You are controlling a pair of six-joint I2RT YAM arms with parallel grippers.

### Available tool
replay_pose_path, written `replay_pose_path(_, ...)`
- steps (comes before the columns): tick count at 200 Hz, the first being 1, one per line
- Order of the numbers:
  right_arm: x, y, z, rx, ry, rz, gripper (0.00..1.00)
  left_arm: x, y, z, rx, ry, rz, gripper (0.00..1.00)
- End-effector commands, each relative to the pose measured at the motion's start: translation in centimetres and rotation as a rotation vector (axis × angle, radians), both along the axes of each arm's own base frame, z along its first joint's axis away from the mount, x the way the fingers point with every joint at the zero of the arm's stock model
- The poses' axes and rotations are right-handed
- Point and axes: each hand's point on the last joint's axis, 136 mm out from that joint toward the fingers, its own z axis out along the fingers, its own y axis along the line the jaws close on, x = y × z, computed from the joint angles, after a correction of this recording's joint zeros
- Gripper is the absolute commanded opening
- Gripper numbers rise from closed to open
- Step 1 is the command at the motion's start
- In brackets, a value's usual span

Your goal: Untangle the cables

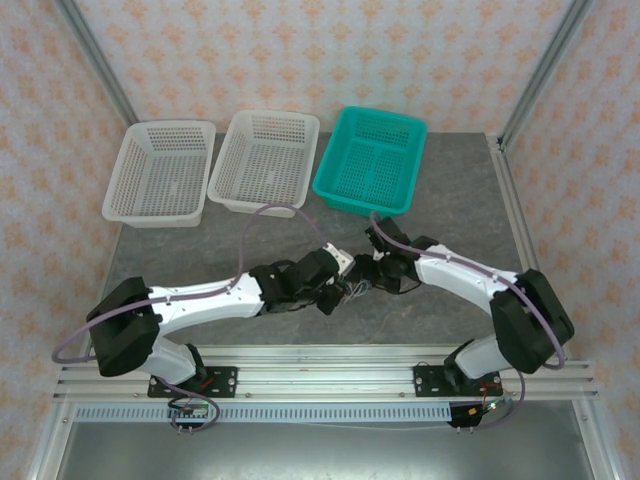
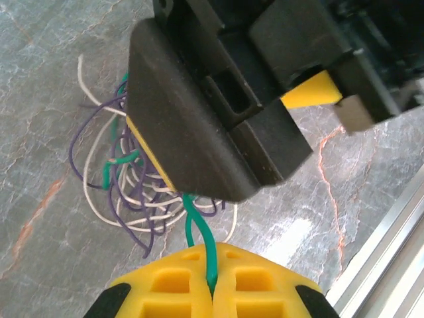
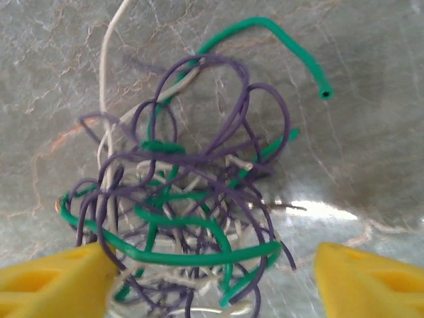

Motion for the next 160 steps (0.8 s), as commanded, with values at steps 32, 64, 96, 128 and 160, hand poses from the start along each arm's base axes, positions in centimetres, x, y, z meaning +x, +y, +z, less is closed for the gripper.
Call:
replay_pose_path(32, 2.7, -5.9, -1.3, -0.245, -0.150, -0.255, 0.33, 2.2, 3.5, 3.4, 0.000, -0.161, 0.172, 0.00)
replay_pose_path(64, 2.9, -11.2, -1.5, -0.367, -0.184, -0.461, 0.32, 3.5, 7.5, 5.2, -0.050, -0.166, 0.318, 0.00)
replay_pose_path(96, 3.8, -11.0, 1.8, -0.270, -0.306, -0.491, 0.39, 3.4, 7.4, 4.3, -0.049, -0.102, 0.275, 0.00)
replay_pose_path(128, 4.3, -6.1, 7.0, -0.030, -0.413, -0.286, 0.68, 3.7, 5.8, 4.1, -0.100, -0.089, 0.245, 0.00)
replay_pose_path(160, 3.6, 0.0, 9.0, 0.167, -0.416, -0.104, 0.84, 3.9, 4.9, 3.4, -0.082, -0.072, 0.216, 0.00)
